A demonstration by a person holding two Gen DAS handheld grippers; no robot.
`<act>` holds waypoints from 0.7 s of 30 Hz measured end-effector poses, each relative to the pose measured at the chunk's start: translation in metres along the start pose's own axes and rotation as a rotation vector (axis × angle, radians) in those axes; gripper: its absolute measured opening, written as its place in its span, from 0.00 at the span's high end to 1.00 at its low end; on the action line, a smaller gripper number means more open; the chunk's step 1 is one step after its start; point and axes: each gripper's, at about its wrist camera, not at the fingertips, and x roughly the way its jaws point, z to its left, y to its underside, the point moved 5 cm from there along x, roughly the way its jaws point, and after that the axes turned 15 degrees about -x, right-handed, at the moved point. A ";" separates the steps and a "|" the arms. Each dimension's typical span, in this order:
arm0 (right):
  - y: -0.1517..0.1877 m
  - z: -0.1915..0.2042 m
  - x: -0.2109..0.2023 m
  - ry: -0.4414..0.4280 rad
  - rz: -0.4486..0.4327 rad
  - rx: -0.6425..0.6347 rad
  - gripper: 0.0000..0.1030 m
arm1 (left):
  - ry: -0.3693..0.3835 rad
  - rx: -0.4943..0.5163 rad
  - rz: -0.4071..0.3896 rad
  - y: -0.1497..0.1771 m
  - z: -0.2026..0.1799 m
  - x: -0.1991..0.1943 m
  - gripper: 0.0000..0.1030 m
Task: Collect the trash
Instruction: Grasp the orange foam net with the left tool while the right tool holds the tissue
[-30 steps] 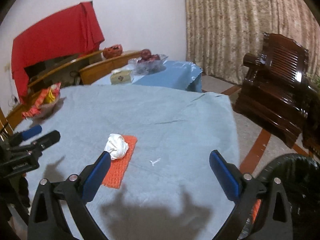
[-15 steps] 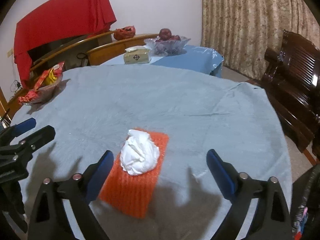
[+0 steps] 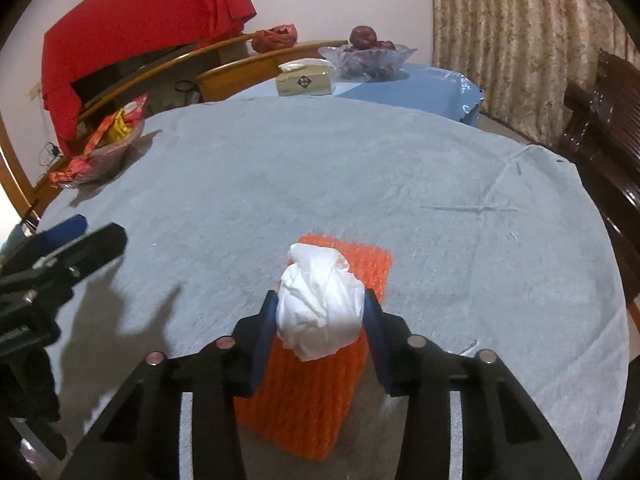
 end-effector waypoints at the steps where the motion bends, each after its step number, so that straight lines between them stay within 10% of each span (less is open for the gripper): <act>1: 0.000 -0.002 -0.003 -0.005 -0.006 0.008 0.63 | 0.002 0.001 0.003 0.001 -0.002 0.000 0.09; 21: 0.041 -0.076 -0.056 0.100 -0.024 0.109 0.63 | 0.102 0.081 0.120 0.051 -0.087 0.026 0.11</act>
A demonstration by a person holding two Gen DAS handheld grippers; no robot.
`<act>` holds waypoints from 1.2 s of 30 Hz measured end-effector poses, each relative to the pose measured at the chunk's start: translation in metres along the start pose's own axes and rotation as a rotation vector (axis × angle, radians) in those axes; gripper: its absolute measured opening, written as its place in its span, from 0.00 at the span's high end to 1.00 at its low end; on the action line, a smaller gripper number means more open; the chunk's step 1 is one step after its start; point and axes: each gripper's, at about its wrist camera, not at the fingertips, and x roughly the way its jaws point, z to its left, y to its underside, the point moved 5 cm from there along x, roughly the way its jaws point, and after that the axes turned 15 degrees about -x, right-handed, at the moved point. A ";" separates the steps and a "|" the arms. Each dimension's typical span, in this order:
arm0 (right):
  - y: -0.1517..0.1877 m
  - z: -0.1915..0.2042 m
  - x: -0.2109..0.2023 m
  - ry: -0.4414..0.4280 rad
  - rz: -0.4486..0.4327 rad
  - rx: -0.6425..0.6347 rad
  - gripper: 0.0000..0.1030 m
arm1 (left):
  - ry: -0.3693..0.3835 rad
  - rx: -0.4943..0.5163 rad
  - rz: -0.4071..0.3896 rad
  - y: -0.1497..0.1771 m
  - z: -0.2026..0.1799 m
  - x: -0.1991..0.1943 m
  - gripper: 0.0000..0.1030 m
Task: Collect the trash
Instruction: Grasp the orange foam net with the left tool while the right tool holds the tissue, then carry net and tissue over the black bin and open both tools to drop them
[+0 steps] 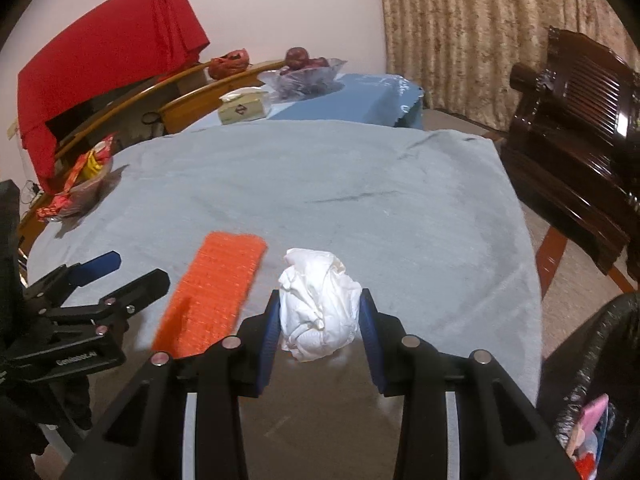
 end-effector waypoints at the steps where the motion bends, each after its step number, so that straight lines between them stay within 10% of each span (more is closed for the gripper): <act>1: 0.002 -0.002 0.000 0.002 0.001 0.004 0.63 | 0.003 0.008 0.015 0.003 -0.005 0.004 0.14; 15: 0.014 -0.017 -0.009 -0.012 -0.007 0.033 0.63 | -0.004 0.001 0.145 0.031 -0.033 0.037 0.36; 21: 0.015 -0.019 -0.016 -0.018 -0.014 0.046 0.63 | 0.041 0.002 0.152 0.032 -0.047 0.033 0.87; 36: -0.002 -0.014 -0.057 -0.020 -0.093 0.032 0.63 | 0.078 0.012 0.065 0.014 -0.071 -0.030 0.89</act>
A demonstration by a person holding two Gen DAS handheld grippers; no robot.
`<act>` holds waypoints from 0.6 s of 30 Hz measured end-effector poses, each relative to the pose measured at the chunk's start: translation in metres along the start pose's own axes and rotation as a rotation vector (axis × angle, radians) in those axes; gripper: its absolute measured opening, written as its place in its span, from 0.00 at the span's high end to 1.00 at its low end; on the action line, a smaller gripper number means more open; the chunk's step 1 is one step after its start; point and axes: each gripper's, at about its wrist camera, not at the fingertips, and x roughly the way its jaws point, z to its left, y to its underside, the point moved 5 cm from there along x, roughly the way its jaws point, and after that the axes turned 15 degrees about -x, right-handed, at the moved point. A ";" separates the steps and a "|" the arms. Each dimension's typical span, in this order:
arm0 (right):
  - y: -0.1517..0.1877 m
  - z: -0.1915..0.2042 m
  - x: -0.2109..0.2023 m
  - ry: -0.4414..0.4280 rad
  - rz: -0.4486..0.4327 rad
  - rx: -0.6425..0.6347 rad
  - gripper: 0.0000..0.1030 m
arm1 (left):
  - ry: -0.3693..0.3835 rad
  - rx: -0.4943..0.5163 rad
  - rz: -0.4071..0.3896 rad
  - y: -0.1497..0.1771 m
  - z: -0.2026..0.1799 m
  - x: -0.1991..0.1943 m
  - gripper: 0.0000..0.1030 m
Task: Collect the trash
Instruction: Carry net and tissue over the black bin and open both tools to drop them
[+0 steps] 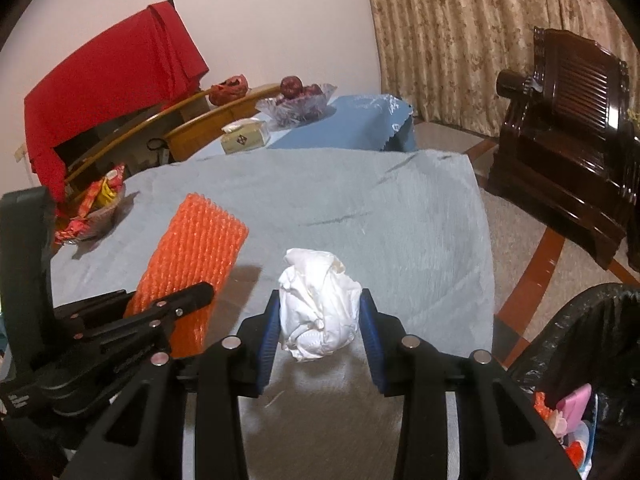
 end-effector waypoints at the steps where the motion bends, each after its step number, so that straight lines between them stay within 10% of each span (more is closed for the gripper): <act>1: -0.001 0.001 -0.004 0.000 -0.005 -0.002 0.63 | 0.001 0.000 -0.002 -0.001 0.000 -0.003 0.89; 18: -0.004 0.007 -0.076 0.031 -0.086 -0.018 0.63 | 0.054 0.012 -0.074 0.005 -0.031 -0.070 0.89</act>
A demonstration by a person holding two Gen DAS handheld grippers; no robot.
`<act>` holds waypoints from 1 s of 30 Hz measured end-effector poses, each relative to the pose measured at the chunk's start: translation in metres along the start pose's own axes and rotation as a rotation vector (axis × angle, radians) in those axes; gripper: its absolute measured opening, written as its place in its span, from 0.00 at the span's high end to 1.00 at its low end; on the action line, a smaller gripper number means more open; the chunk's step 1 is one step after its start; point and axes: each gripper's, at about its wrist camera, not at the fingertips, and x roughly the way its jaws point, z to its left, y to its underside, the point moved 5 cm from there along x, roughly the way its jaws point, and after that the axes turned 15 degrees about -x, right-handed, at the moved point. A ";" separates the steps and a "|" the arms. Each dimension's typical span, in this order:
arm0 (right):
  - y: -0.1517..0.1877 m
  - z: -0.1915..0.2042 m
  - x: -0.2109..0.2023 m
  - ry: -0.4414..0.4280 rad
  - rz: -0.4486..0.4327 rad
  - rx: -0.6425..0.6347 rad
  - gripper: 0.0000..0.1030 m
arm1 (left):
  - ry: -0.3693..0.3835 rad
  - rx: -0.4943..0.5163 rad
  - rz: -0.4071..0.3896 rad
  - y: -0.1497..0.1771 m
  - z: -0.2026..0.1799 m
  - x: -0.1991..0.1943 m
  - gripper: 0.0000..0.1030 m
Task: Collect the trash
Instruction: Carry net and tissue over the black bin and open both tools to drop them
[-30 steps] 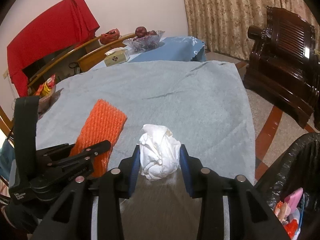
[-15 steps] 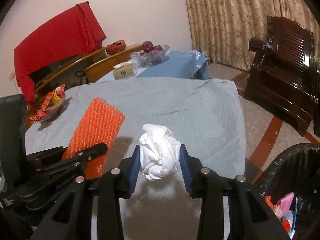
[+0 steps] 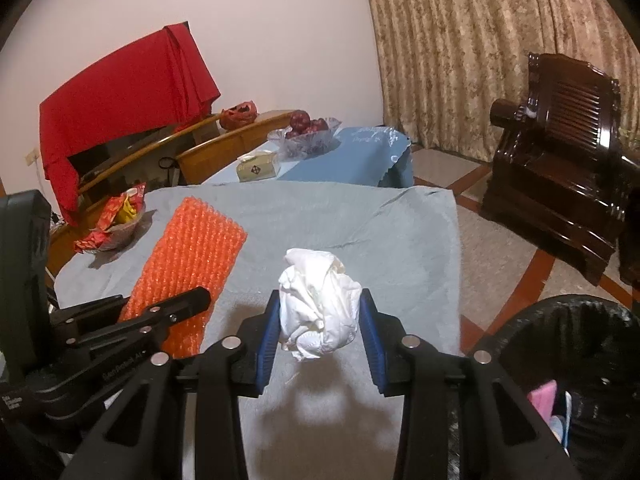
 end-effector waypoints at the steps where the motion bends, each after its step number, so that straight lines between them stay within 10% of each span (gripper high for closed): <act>1: 0.000 -0.001 -0.003 0.003 -0.002 0.000 0.63 | 0.006 0.002 -0.003 0.001 -0.003 -0.003 0.89; 30: 0.070 -0.128 -0.117 0.293 0.007 0.144 0.63 | 0.239 0.198 0.055 0.058 -0.154 0.008 0.89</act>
